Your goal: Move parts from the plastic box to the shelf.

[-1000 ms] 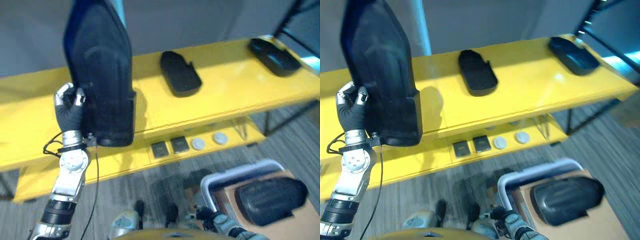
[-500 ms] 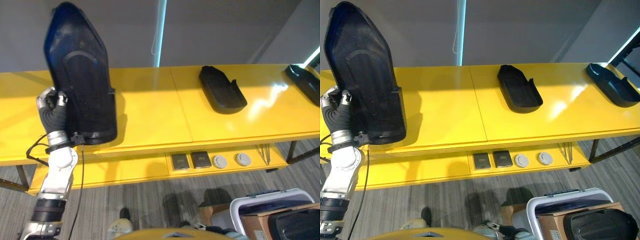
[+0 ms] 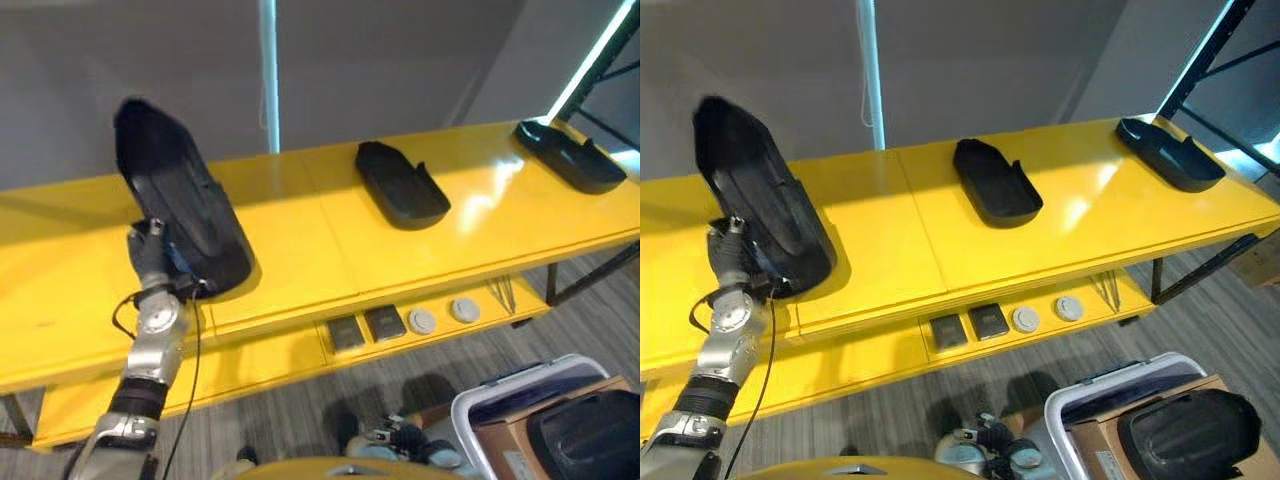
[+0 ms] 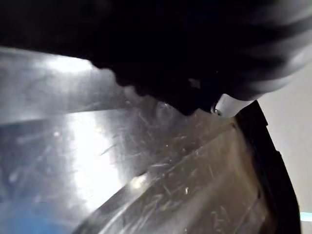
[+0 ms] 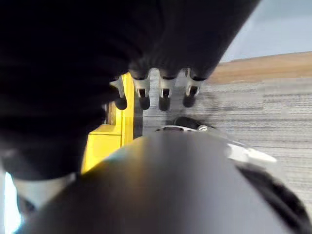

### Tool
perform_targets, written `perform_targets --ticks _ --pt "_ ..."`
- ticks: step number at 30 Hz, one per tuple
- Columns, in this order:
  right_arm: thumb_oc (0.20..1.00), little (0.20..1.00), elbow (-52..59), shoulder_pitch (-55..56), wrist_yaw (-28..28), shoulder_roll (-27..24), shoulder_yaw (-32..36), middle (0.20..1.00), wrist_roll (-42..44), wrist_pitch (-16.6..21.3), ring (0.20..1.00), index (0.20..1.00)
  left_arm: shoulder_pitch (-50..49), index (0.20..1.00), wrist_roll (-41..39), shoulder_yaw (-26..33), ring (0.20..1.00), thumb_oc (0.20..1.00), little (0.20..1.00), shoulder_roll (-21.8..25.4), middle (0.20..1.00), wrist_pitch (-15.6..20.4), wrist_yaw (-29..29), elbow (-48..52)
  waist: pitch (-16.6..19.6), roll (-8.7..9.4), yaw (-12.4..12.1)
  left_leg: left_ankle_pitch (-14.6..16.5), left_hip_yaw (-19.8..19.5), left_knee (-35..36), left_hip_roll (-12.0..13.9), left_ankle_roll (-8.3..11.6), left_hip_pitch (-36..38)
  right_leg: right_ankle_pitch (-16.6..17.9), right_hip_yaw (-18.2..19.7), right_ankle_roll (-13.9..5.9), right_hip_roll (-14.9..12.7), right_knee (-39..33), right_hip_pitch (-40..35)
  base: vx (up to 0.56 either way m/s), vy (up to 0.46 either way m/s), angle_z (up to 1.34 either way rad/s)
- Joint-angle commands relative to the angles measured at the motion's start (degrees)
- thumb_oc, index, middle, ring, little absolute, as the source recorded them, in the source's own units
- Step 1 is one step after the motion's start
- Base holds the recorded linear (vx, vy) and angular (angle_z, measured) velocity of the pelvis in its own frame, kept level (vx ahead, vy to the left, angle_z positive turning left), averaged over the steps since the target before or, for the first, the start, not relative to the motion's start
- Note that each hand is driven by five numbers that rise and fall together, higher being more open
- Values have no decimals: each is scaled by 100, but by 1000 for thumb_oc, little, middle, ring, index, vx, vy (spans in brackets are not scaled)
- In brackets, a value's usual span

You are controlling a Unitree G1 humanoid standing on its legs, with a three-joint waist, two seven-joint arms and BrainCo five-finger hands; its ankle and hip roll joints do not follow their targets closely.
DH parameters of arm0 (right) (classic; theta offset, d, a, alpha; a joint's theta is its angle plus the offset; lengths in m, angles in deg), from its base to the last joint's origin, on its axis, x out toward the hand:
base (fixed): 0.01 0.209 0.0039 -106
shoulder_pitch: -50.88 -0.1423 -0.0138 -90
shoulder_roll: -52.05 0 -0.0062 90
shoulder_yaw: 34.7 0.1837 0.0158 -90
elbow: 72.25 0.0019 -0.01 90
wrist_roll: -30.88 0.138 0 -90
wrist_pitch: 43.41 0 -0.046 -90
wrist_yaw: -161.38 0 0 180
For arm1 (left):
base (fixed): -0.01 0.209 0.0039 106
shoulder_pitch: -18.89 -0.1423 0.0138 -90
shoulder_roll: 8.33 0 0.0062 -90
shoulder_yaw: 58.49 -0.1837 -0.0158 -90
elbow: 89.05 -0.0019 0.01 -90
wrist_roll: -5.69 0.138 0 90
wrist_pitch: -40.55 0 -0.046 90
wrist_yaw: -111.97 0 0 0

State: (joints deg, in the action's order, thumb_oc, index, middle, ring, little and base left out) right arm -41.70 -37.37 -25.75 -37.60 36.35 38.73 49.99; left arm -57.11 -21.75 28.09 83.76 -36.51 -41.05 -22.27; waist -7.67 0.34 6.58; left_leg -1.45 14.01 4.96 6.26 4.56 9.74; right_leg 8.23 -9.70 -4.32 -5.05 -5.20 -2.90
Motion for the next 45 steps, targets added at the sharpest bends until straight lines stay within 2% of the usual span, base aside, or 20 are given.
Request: perform_targets --ticks 1,6,8,10,11,14,15,16,17,19,22,24,26,28,33,39,45 --pt "1000 1000 -311 -55 -84 -134 -50 1000 104 -216 1000 1000 1027 200 -78 -179 200 200 200 141 200 -171 -95 -463 93 4 169 60 1 4 20 -51 -140 -416 153 -347 -150 71 -342 103 -43 -19" --pt "1000 1000 -430 105 -353 -141 -72 1000 -175 -345 1000 1000 1333 200 -171 -348 200 200 200 222 200 -1003 -288 -1325 73 -74 324 48 167 4 -31 -53 -206 -419 211 -347 -106 20 -286 66 -11 -8" --pt "1000 1000 -481 141 -204 -73 -142 1000 -214 -280 1000 1000 1446 200 -20 -426 200 200 200 285 200 -1285 -207 -1636 59 -84 353 65 184 4 -64 -73 -233 -416 255 -356 -88 20 -243 35 -32 -8" --pt "1000 1000 -487 134 -196 -63 -151 1000 -170 -291 1000 1000 1472 200 -31 -444 200 200 200 310 200 -1353 -234 -1723 59 -85 357 67 184 4 -68 -79 -238 -416 266 -357 -84 20 -235 0 0 0" --pt "1000 1000 -503 120 -207 -50 -163 1000 -93 -308 1000 1000 1534 200 96 -482 200 200 200 349 200 -1570 -228 -1898 64 -88 364 66 190 4 -67 -95 -248 -422 271 -356 -80 20 -226 0 0 0" --pt "1000 1000 -547 38 -239 -32 -219 1000 -125 -309 1000 1000 1684 200 122 -519 200 200 200 414 200 -1775 -170 -2195 76 -109 375 52 199 4 -56 -100 -262 -454 285 -338 -71 20 -229 12 1 -2" --pt "1000 1000 -587 -6 -234 -1 -263 1000 -39 -299 1000 1000 1709 272 230 -547 272 272 272 427 272 -1920 -210 -2289 80 -124 369 45 206 4 -47 -97 -261 -474 286 -332 -69 20 -242 0 0 0" --pt "1000 1000 -587 -22 -232 5 -264 1000 -23 -308 1000 1000 1703 533 235 -563 533 533 533 434 533 -1981 -262 -2283 82 -130 363 42 207 4 -41 -93 -259 -478 284 -333 -71 20 -248 0 0 0" --pt "1000 1000 -590 -56 -220 19 -258 1000 -4 -329 1000 1000 1679 1000 244 -582 1000 1000 1000 419 1000 -2036 -292 -2266 82 -136 346 36 199 4 -38 -90 -254 -480 279 -327 -71 20 -257 0 0 0" --pt "1000 1000 -615 -118 -187 49 -243 1000 -7 -336 1000 1000 1536 1000 386 -657 1000 1000 1000 319 1000 -2168 -146 -2181 82 -148 291 33 170 4 -36 -88 -238 -493 257 -318 -77 20 -291 0 0 0" --pt "1000 1000 -682 -179 -156 112 -272 1000 -123 -284 1000 1000 1343 1000 673 -768 1000 1000 1000 203 1000 -1998 -286 -2131 110 -157 238 29 140 4 -30 -89 -201 -507 237 -303 -75 20 -348 0 0 0" --pt "1000 1000 -688 -200 -126 121 -290 1000 -107 -294 1000 1000 1301 1000 776 -819 1000 1000 1000 178 1000 -2006 -314 -2078 120 -159 221 23 133 4 -29 -86 -188 -507 236 -299 -75 20 -373 0 0 0" --pt "1000 1000 -716 -265 -140 124 -295 1000 -47 -329 1000 1000 1285 1000 1046 -952 1000 1000 1000 183 1000 -2093 -289 -2048 145 -161 198 8 105 4 -28 -83 -170 -489 250 -305 -78 20 -395 -7 10 2" --pt "1000 1000 -724 -311 -230 130 -335 1000 3 -421 1000 1000 1364 1000 1152 -1064 1000 1000 1000 221 1000 -2006 -336 -2040 157 -159 191 6 99 4 -22 -85 -149 -488 238 -303 -82 20 -423 0 0 0" --pt "1000 1000 -868 -433 -266 144 -299 1000 190 -544 1000 1000 1489 1000 1502 -1358 1000 1000 1000 310 1000 -2174 -409 -1636 187 -150 132 33 80 4 4 -78 -103 -509 191 -298 -83 20 -469 -3 -1 1" --pt "1000 1000 -999 -451 -411 156 -280 1000 129 -680 1000 1000 1522 1000 1548 -1444 1000 1000 1000 458 1000 -2382 -438 -1473 254 -136 69 31 40 4 26 -61 -98 -525 149 -301 -75 20 -484 -34 -12 4" --pt "1000 1000 -1089 -497 -400 101 -229 1000 125 -731 1000 1000 1464 1000 1431 -1433 1000 1000 1000 591 1000 -2367 -403 -1291 265 -142 -5 11 -26 4 42 -40 -99 -532 94 -296 -79 20 -512 -49 2 1"
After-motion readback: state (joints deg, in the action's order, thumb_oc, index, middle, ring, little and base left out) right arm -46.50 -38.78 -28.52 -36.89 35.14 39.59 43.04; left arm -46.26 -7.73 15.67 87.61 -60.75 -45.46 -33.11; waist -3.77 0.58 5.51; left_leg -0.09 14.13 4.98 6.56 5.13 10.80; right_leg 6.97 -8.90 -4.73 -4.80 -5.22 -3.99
